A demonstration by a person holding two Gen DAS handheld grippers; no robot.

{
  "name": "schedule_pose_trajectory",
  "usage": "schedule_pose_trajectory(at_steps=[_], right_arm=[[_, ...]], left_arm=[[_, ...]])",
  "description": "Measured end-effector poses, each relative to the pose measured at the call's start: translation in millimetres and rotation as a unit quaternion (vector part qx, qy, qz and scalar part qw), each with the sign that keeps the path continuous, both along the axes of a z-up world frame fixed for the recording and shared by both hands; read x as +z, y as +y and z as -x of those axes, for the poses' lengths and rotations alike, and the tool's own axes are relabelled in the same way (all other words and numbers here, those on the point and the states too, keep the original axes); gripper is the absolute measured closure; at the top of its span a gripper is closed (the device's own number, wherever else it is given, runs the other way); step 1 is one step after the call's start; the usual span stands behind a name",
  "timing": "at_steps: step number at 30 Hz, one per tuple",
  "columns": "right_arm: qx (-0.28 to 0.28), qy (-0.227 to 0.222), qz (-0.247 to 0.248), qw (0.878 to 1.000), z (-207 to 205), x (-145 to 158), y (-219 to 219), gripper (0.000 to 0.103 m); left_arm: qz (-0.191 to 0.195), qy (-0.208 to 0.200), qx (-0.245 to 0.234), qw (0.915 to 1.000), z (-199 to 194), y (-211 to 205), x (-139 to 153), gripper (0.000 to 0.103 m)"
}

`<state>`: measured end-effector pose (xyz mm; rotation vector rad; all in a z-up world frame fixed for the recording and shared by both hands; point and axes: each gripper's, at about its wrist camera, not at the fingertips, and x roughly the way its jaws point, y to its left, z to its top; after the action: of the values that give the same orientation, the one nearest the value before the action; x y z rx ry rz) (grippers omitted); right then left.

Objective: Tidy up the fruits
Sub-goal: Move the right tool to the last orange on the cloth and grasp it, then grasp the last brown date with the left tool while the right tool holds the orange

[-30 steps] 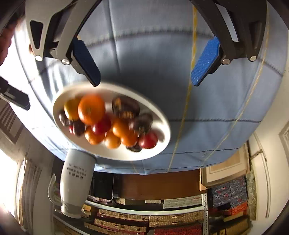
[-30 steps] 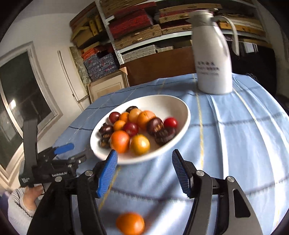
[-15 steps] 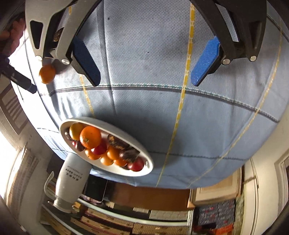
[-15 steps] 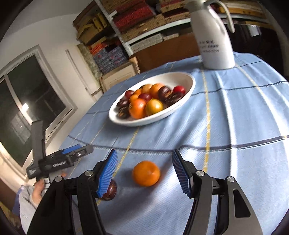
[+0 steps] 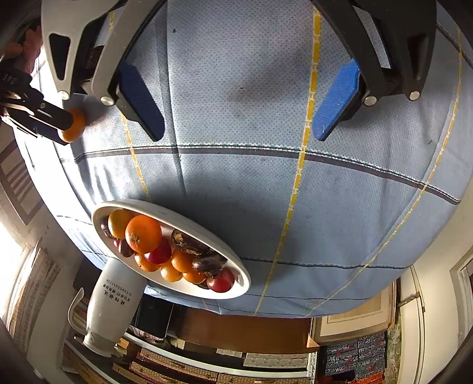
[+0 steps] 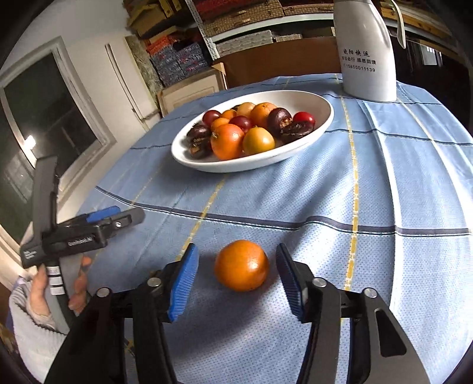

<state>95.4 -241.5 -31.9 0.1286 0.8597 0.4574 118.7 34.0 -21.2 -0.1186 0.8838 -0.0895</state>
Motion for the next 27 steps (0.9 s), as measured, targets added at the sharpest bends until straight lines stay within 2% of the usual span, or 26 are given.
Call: schedule_pose_trajectory(at_steps=[1, 2, 7, 9, 11, 14, 18, 21, 27], right_arm=[[-0.002, 0.003, 0.008, 1.0, -0.4, -1.0, 1.4, 0.059], [0.001, 0.004, 0.01, 1.0, -1.2, -1.7, 1.5, 0.061], [0.013, -0.002, 0.029, 0.999, 2.0, -1.6, 9.7, 0.064], [0.014, 0.004, 0.008, 1.0, 0.5, -1.9, 4.1, 0.064], [-0.004, 0.015, -0.044, 0.999, -3.6, -4.0, -15.7, 0.064], [-0.044, 0.021, -0.099, 0.994, -6.3, -6.0, -41.9, 0.064], [-0.05, 0.017, -0.099, 0.994, -5.9, -5.1, -41.9, 0.064], [-0.051, 0.017, -0.1, 0.994, -5.5, -5.0, -41.7, 0.064], [-0.053, 0.019, -0.1, 0.993, -6.0, -5.3, -42.0, 0.064]], left_arm=[[-0.001, 0.0, -0.001, 1.0, -0.1, -0.3, -0.1, 0.005], [-0.002, 0.001, -0.001, 1.0, -0.5, -1.0, -0.2, 0.005], [-0.004, -0.005, -0.012, 0.9999, 1.7, -5.6, 1.9, 0.005], [-0.003, -0.022, -0.036, 0.9991, 8.4, -13.6, 7.0, 0.005], [-0.004, -0.037, -0.067, 0.9971, 16.4, -25.0, 11.7, 0.005], [-0.013, -0.065, -0.139, 0.9881, 34.6, -52.3, 18.5, 0.005], [-0.062, -0.099, -0.2, 0.9729, 54.5, -85.3, 22.7, 0.005], [-0.081, -0.091, -0.222, 0.9675, 56.3, -100.4, 17.3, 0.005], [-0.08, -0.047, -0.219, 0.9714, 44.4, -101.8, 3.7, 0.005]])
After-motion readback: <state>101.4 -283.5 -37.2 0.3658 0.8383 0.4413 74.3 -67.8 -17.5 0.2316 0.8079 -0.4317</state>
